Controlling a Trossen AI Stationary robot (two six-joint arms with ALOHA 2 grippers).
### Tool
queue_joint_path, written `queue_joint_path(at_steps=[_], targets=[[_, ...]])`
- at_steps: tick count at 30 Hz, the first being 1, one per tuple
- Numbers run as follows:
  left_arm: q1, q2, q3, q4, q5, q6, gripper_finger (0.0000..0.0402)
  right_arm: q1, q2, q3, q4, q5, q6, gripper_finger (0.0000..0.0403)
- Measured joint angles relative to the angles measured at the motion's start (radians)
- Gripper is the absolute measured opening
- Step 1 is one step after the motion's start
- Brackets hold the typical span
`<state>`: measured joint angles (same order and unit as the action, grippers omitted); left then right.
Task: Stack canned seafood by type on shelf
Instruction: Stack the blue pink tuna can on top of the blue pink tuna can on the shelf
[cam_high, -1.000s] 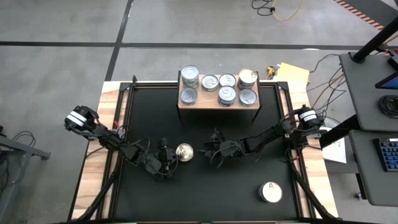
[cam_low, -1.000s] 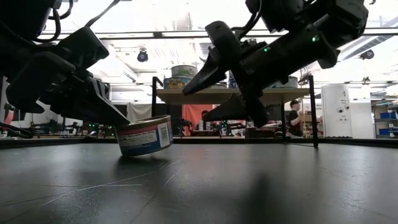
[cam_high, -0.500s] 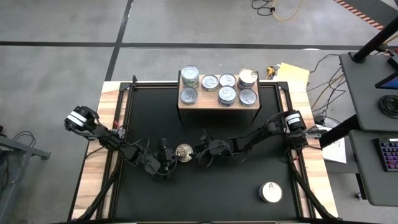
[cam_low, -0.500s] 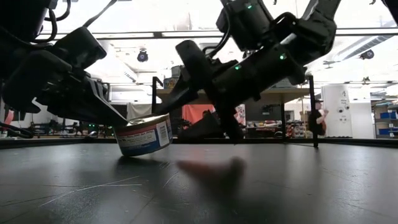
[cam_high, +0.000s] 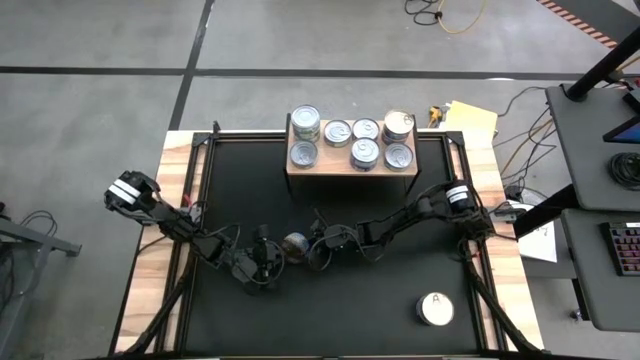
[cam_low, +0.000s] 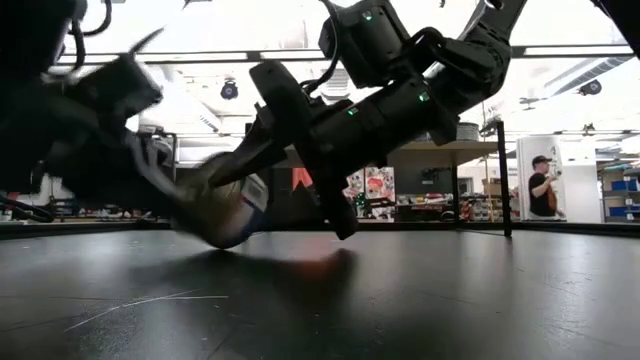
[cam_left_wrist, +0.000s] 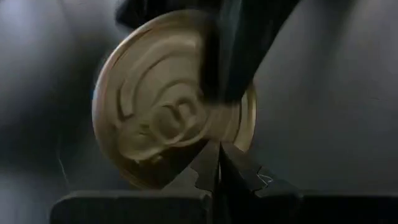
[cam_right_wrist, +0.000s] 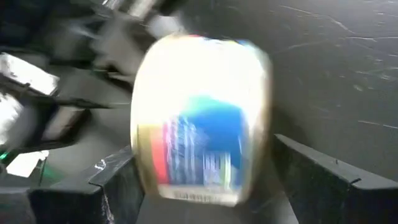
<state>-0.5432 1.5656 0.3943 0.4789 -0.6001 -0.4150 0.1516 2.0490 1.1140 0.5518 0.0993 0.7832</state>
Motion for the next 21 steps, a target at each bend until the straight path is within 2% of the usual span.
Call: queue_joint_path(at_steps=[5, 13, 21], targets=[[-0.004, 0.001, 0.0, 0.004, 0.001, -0.003, 0.0, 0.0, -0.001, 0.007, -0.003, -0.004, 0.003, 0.0284], [-0.004, 0.002, -0.002, 0.01, -0.011, -0.003, 0.0, -0.006, -0.003, 0.007, -0.032, -0.003, -0.052, 0.019], [-0.01, -0.01, 0.009, 0.043, 0.008, 0.017, 0.0, -0.006, -0.026, 0.005, -0.083, -0.003, -0.076, 0.019]])
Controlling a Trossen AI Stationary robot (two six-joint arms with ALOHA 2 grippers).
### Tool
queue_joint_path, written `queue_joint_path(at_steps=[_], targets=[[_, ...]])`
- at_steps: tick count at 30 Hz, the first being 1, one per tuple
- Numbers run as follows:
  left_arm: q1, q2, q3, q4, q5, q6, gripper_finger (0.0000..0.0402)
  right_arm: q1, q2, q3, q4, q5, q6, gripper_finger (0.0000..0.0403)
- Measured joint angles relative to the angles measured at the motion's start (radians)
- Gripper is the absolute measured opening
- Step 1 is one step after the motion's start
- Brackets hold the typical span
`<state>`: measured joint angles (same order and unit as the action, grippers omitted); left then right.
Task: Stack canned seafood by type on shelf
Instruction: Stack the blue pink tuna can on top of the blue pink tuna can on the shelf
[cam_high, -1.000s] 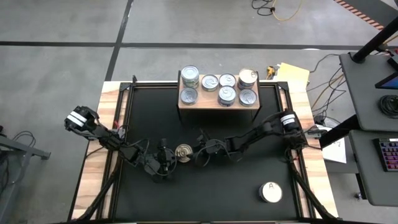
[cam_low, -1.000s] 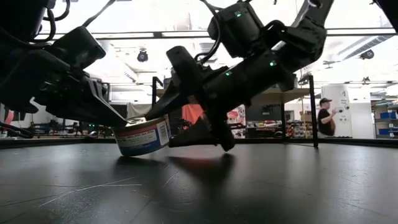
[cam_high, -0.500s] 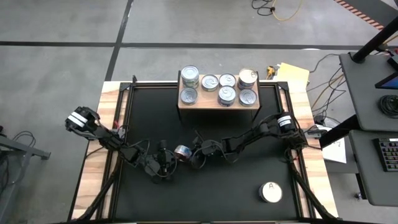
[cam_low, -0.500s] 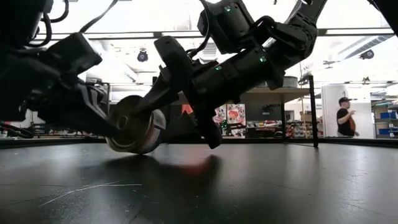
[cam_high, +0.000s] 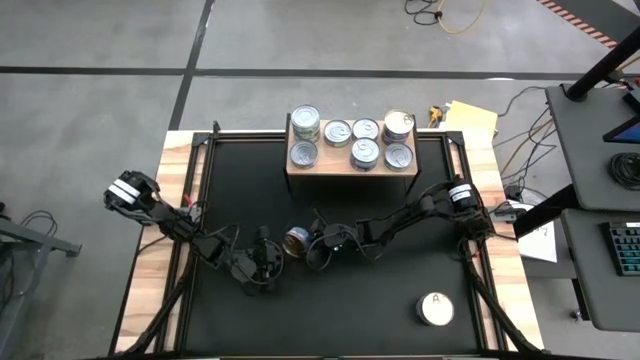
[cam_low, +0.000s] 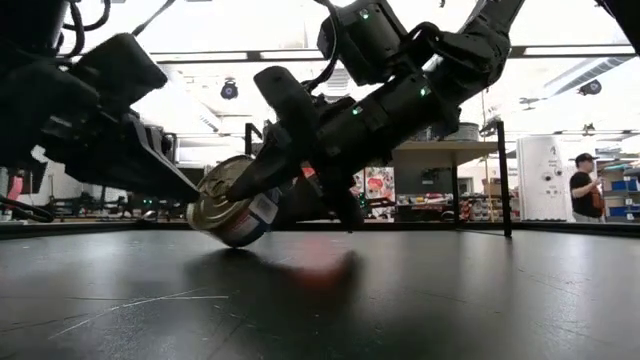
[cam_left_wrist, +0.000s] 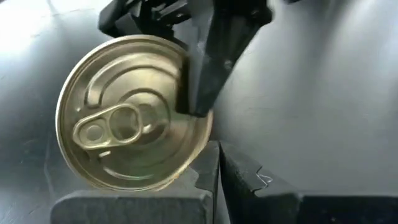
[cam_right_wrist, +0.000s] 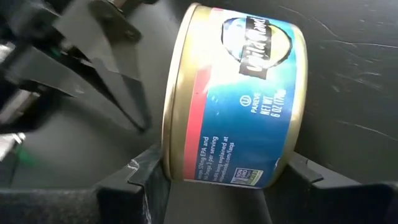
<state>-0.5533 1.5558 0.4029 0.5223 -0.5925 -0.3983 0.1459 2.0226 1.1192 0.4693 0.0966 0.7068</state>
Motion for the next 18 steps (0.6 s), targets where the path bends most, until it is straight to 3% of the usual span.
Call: queue_joint_path(at_steps=[10, 14, 18], targets=[[-0.029, -0.12, 0.045, 0.001, 0.006, 0.185, 0.0, 0.019, -0.263, -0.083, -0.26, 0.009, -0.08, 0.019], [-0.029, -0.18, 0.091, 0.001, 0.006, 0.33, 0.0, 0.034, -0.393, -0.194, -0.253, 0.011, -0.079, 0.019], [-0.027, -0.208, 0.144, -0.001, -0.004, 0.47, 0.0, 0.06, -0.51, -0.314, -0.165, 0.083, -0.058, 0.019]])
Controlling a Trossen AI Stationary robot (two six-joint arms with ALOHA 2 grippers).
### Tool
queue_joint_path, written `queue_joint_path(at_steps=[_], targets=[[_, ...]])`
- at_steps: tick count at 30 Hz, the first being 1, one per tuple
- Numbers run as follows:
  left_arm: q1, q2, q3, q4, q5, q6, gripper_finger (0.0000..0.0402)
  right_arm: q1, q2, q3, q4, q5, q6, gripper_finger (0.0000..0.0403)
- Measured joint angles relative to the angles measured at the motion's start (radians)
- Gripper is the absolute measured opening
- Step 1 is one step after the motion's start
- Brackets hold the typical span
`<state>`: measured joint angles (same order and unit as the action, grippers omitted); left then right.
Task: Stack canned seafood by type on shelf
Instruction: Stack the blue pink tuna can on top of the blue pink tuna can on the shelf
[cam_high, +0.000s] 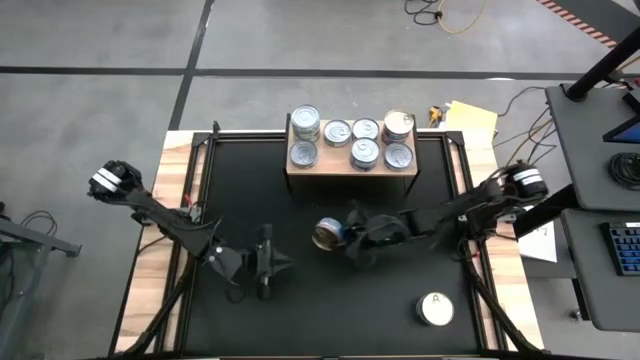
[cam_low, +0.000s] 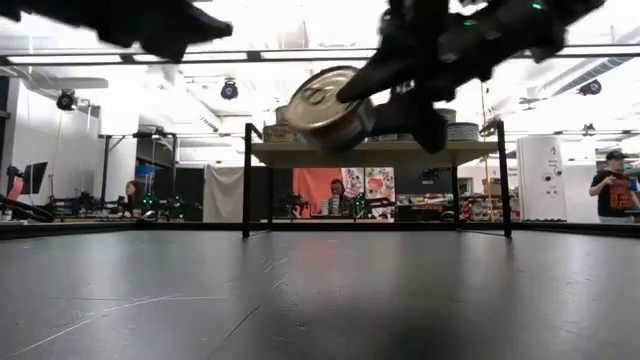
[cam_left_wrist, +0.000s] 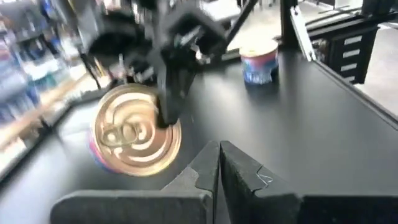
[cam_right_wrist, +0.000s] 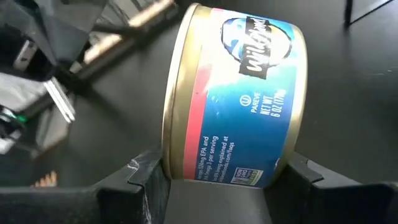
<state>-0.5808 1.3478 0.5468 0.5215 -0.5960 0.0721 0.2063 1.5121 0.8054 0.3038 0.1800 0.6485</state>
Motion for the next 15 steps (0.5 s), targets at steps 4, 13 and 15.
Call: queue_joint_path(at_steps=[4, 13, 15], targets=[[0.002, 0.007, 0.053, -0.004, -0.064, 0.191, 0.0, 0.016, -0.051, -0.122, 0.18, 0.002, 0.035, 0.019], [0.005, 0.121, 0.262, -0.109, -0.416, 0.476, 0.0048, -0.009, -0.081, -0.217, 0.313, -0.206, 0.166, 0.019], [0.005, 0.161, 0.317, -0.145, -0.415, 0.55, 0.0077, -0.016, -0.081, -0.218, 0.324, -0.267, 0.189, 0.019]])
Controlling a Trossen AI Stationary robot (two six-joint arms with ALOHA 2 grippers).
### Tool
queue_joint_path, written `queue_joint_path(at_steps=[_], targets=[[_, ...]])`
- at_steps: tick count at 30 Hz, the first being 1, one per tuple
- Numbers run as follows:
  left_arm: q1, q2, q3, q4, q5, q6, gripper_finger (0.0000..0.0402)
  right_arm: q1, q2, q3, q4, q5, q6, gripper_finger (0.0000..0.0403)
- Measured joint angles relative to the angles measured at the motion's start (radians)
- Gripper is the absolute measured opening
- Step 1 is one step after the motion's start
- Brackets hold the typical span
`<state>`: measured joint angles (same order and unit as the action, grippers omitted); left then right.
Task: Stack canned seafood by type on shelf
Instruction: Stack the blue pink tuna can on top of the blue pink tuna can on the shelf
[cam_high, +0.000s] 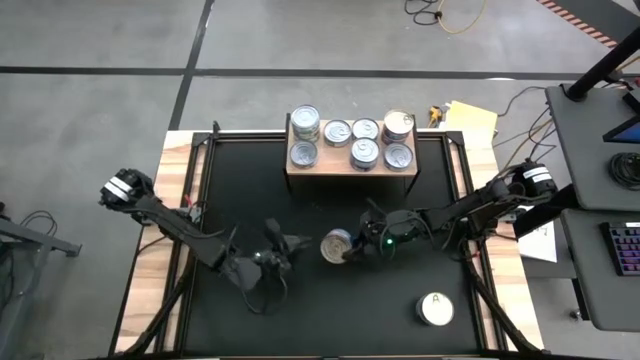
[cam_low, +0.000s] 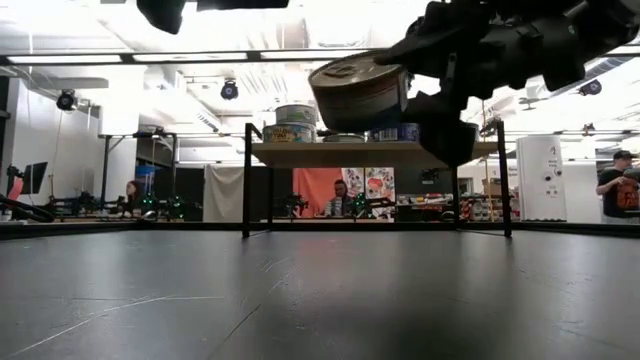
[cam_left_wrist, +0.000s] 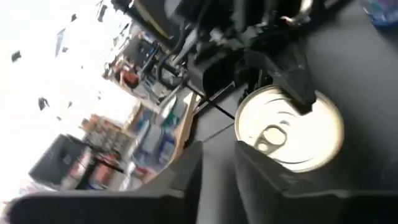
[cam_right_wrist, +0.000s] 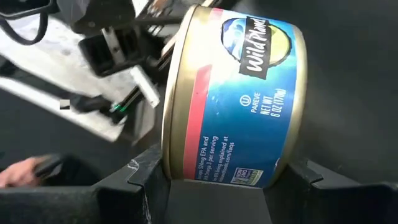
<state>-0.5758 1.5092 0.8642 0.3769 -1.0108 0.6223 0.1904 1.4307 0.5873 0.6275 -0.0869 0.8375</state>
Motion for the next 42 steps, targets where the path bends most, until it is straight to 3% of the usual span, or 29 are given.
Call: queue_joint_path(at_steps=[7, 12, 21, 29, 42], targets=[[-0.01, 0.109, 0.1, -0.088, -0.001, 0.148, 0.0191, -0.02, 0.002, -0.055, 0.191, -0.143, 0.088, 0.019], [-0.022, 0.142, 0.093, -0.077, -0.005, 0.275, 0.0236, -0.026, 0.006, -0.116, 0.381, -0.168, 0.151, 0.019], [-0.02, 0.158, 0.093, 0.084, -0.035, 0.507, 0.0245, -0.025, 0.006, -0.099, 0.425, -0.188, 0.203, 0.019], [-0.019, 0.158, 0.093, 0.118, -0.028, 0.736, 0.0245, -0.025, 0.011, -0.035, 0.421, -0.254, 0.254, 0.019], [-0.006, 0.158, 0.093, 0.199, 0.062, 0.874, 0.0245, -0.025, 0.011, 0.026, 0.349, -0.251, 0.296, 0.019]])
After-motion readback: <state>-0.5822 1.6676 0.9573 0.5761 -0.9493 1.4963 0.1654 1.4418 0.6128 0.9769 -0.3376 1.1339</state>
